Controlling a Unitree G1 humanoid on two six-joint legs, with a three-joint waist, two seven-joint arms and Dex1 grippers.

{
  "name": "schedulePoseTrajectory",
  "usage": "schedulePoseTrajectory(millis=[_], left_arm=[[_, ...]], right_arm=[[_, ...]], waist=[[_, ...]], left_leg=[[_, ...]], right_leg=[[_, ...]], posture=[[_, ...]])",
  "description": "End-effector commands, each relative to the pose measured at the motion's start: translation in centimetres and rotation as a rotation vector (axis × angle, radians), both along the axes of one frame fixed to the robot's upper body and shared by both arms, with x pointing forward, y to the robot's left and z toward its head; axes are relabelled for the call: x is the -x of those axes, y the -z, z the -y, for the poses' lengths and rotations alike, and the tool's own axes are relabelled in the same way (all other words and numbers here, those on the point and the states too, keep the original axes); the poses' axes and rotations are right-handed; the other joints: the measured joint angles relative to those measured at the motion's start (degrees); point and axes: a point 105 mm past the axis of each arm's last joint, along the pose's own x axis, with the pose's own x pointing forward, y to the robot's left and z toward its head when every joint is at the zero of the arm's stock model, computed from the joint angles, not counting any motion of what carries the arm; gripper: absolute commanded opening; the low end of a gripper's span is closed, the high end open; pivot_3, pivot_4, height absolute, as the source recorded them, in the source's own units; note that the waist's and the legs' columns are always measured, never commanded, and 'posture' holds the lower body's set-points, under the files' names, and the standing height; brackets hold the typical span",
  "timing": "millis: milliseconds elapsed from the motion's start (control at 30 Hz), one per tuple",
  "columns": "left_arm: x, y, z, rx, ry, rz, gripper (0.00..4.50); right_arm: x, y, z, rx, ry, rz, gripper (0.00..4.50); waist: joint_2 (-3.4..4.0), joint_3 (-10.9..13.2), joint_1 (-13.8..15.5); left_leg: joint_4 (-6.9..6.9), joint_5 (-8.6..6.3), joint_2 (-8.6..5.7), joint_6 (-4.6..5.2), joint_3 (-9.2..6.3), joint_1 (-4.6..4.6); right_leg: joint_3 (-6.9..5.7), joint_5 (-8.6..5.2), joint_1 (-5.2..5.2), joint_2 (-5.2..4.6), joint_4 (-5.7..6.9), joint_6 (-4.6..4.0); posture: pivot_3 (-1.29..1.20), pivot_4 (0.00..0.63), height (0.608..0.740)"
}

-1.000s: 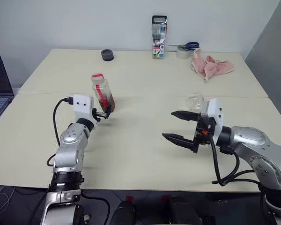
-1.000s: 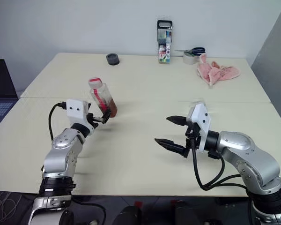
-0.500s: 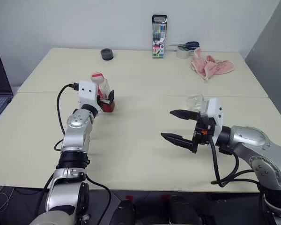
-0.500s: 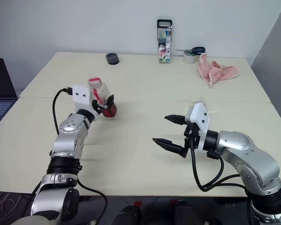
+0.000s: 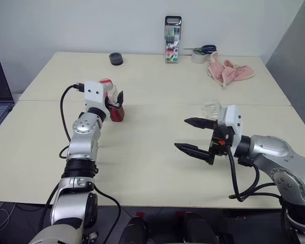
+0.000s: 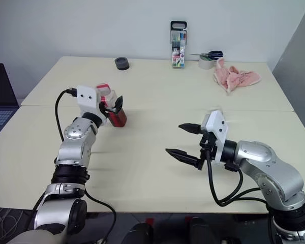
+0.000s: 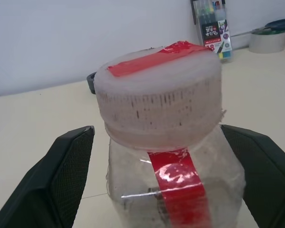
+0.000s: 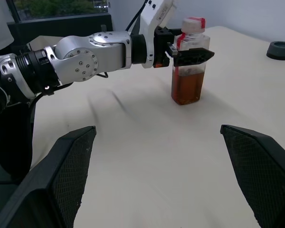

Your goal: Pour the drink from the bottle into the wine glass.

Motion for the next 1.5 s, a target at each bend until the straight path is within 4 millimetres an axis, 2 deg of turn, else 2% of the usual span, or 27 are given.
schedulePoseTrajectory(millis=[33, 100, 233, 333, 500, 700, 833, 933, 1067, 1200, 1367, 1500], left_arm=[[-0.1, -1.5, -0.1, -0.010, -0.011, 0.040, 4.08], [-0.1, -1.4, -0.1, -0.009, -0.009, 0.036, 3.65], [-0.1, -1.2, -0.1, -0.005, -0.011, 0.026, 2.34], [-0.1, -1.1, -0.1, -0.002, -0.007, 0.026, 1.83], [0.2, -1.0, 0.2, 0.018, 0.021, 0.032, 1.81], [1.4, -0.8, 2.0, 0.054, 0.150, 0.026, 1.81], [3.2, -1.3, 5.5, 0.100, 0.410, 0.018, 1.81], [4.2, -1.5, 7.2, 0.103, 0.537, 0.012, 1.81], [5.4, -1.3, 9.3, 0.100, 0.690, -0.018, 1.81], [7.3, -0.6, 12.5, 0.043, 0.922, -0.071, 1.81], [9.5, 0.2, 14.9, -0.075, 1.172, -0.123, 1.81], [10.0, 0.6, 15.9, -0.140, 1.270, -0.131, 1.81]], right_arm=[[0.1, -1.3, 0.1, -0.016, -0.003, 0.042, 4.50], [0.1, -1.4, 0.0, -0.017, -0.003, 0.043, 4.50], [0.1, -1.6, 0.0, -0.017, -0.001, 0.045, 4.50], [0.1, -1.7, 0.0, -0.018, 0.001, 0.048, 4.50], [0.1, -1.8, 0.0, -0.016, 0.006, 0.061, 4.50], [0.1, -1.9, 0.2, -0.012, 0.027, 0.090, 4.50], [-0.1, -1.9, 0.8, -0.010, 0.078, 0.116, 4.50], [-0.2, -1.8, 1.1, -0.011, 0.102, 0.118, 4.50], [-0.1, -1.7, 1.5, -0.019, 0.135, 0.127, 4.50], [0.4, -2.0, 1.9, -0.046, 0.152, 0.097, 4.50], [0.8, -2.7, 1.8, -0.078, 0.180, 0.072, 4.50], [0.6, -3.1, 0.8, -0.085, 0.195, 0.077, 4.50]], waist=[[0.00, 0.0, 0.0], [0.00, 0.0, 0.0], [0.00, 0.0, 0.0], [0.00, 0.0, -0.1], [-0.01, 0.0, -0.1], [-0.01, 0.0, 0.0], [-0.03, 0.0, 0.0], [-0.06, 0.0, 0.1], [-0.08, 0.1, 0.0], [-0.08, 0.1, -0.1], [-0.08, 0.1, -0.1], [-0.07, 0.1, -0.1]], left_leg=[[0.00, 0.00, 0.00, 0.00, 0.00, 0.00], [0.00, 0.00, 0.00, 0.00, 0.00, 0.00], [0.00, 0.00, 0.00, 0.00, 0.00, 0.00], [0.00, 0.00, 0.01, 0.01, 0.01, 0.00], [0.01, 0.00, 0.00, 0.01, 0.01, -0.01], [0.01, 0.04, -0.01, -0.08, 0.01, -0.02], [0.03, 0.05, -0.03, -0.09, 0.00, -0.05], [0.07, 0.08, -0.04, -0.14, -0.02, -0.10], [0.09, 0.06, -0.02, -0.11, -0.01, -0.09], [0.08, 0.01, -0.01, -0.03, 0.00, -0.09], [0.09, -0.02, 0.00, 0.03, 0.01, -0.08], [0.09, -0.03, 0.00, 0.06, 0.02, -0.08]], right_leg=[[0.00, 0.00, 0.00, 0.00, 0.00, 0.00], [0.00, 0.00, 0.00, 0.00, 0.00, 0.00], [0.00, 0.00, 0.00, 0.00, 0.00, 0.00], [0.01, 0.00, -0.01, 0.00, 0.01, 0.00], [0.01, 0.00, -0.01, 0.00, 0.01, 0.00], [0.01, 0.00, -0.01, -0.03, 0.01, 0.00], [0.00, 0.00, -0.01, -0.04, 0.01, 0.00], [-0.03, 0.00, -0.02, -0.04, 0.00, 0.00], [-0.02, 0.00, -0.02, -0.01, 0.01, 0.00], [-0.01, 0.00, -0.02, 0.01, 0.02, 0.00], [0.01, 0.00, -0.02, 0.02, 0.03, -0.01], [0.02, 0.00, -0.02, 0.02, 0.04, -0.01]], posture=[[0.00, 0.150, 0.740], [0.00, 0.150, 0.740], [0.00, 0.150, 0.740], [0.00, 0.150, 0.740], [0.00, 0.150, 0.740], [0.00, 0.150, 0.740], [0.00, 0.150, 0.740], [0.00, 0.150, 0.740], [0.00, 0.150, 0.740], [0.00, 0.150, 0.740], [0.00, 0.150, 0.740], [0.00, 0.150, 0.740]])
